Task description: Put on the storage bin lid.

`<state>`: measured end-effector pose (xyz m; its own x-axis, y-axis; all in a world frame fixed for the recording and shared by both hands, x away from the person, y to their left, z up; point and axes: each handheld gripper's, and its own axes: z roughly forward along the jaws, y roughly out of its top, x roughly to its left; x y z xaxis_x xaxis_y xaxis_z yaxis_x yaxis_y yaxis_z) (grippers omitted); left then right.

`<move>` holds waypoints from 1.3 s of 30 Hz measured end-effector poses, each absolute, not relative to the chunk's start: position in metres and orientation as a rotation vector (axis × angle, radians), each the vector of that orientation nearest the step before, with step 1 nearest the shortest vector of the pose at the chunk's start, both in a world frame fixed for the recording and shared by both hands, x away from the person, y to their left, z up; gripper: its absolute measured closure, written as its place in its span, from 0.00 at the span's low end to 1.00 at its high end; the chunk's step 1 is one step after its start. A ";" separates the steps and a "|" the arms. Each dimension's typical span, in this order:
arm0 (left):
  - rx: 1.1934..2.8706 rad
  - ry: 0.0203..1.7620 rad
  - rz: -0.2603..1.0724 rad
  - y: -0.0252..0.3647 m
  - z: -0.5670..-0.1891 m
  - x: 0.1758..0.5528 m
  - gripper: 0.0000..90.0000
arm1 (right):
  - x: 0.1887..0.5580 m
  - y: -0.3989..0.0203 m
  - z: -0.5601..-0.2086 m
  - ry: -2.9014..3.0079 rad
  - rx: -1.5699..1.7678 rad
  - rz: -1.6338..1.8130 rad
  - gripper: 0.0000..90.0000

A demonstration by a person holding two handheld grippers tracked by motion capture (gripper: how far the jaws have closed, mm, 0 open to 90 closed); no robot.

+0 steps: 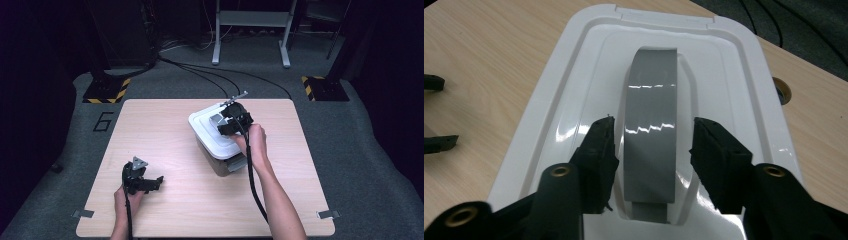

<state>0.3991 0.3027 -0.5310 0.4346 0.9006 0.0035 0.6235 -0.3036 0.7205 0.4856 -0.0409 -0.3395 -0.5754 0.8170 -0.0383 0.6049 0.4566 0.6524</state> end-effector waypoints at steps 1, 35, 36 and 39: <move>2.038 1.278 0.548 0.303 -0.531 0.399 0.01 | 0.485 -0.043 -0.339 2.362 1.200 0.855 0.52; 2.026 1.284 0.549 0.302 -0.531 0.399 0.01 | 0.454 -0.167 -0.347 2.079 1.347 0.968 0.04; 2.026 1.284 0.549 0.302 -0.531 0.399 0.01 | 0.453 -0.171 -0.349 2.072 1.356 0.966 0.04; 2.027 1.284 0.550 0.302 -0.531 0.399 0.01 | 0.452 -0.182 -0.357 2.057 1.384 0.954 0.04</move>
<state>0.3990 0.3020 -0.5313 0.4274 0.9041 -0.0010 0.6231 -0.2938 0.7249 0.4515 -0.1822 -0.3574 -0.3727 0.9279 -0.0082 0.5929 0.2449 0.7671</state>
